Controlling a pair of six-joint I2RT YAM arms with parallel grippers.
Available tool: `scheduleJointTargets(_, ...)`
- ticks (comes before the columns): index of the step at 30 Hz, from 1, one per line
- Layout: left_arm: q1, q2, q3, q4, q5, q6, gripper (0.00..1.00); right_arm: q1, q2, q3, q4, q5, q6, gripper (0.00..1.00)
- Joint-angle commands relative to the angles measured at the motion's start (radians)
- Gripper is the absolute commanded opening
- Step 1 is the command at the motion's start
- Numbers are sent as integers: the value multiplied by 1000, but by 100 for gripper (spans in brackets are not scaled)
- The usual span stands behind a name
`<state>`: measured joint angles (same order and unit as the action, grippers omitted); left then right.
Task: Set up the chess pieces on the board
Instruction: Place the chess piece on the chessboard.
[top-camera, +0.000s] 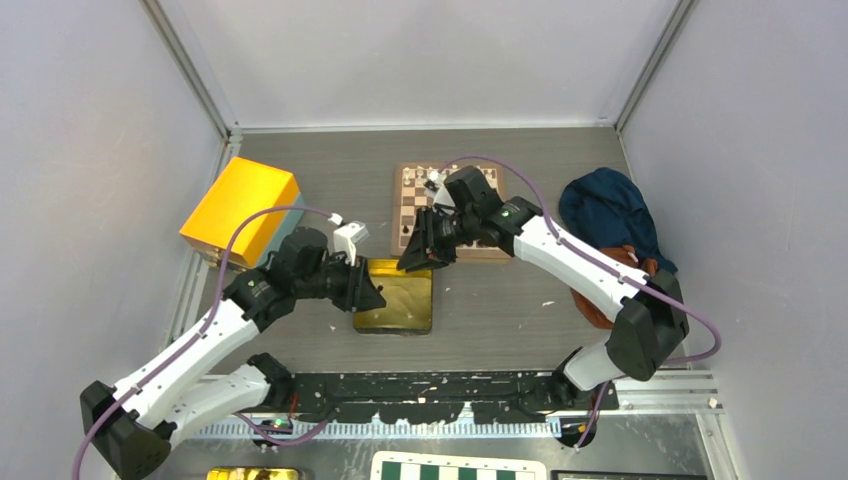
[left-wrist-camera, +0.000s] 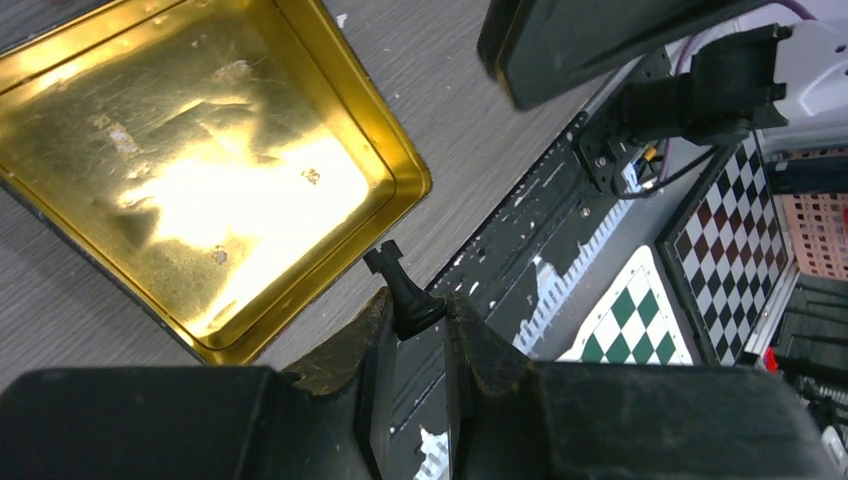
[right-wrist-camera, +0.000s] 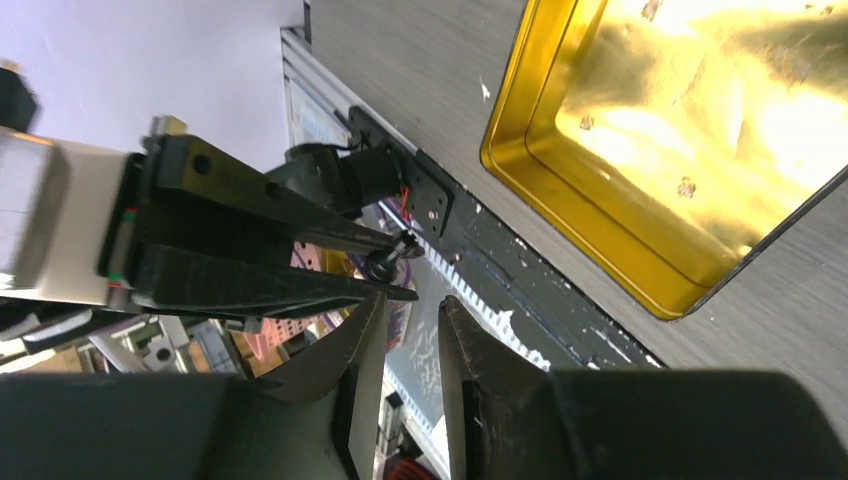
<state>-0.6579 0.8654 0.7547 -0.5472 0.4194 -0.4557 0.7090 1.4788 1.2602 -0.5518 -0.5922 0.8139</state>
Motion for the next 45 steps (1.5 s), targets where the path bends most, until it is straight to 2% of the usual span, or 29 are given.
scheduleJointTargets(1, 5, 17, 77, -3, 71, 52, 0, -3, -60, -37, 20, -102, -23, 32)
scheduleJointTargets(6, 6, 39, 95, -3, 105, 65, 0, -2, -66, -75, 45, -135, -18, 32)
scheduleJointTargets(17, 5, 69, 128, -32, 180, 85, 0, -3, -42, -141, 240, -227, 83, 32)
scheduleJointTargets(23, 6, 75, 139, -38, 198, 84, 0, -2, -12, -140, 284, -254, 103, 36)
scheduleJointTargets(35, 5, 82, 166, -23, 182, 84, 0, -3, 7, -145, 296, -281, 105, 38)
scheduleJointTargets(45, 5, 52, 133, 54, 140, 43, 0, -3, 10, -182, 378, -325, 158, 38)
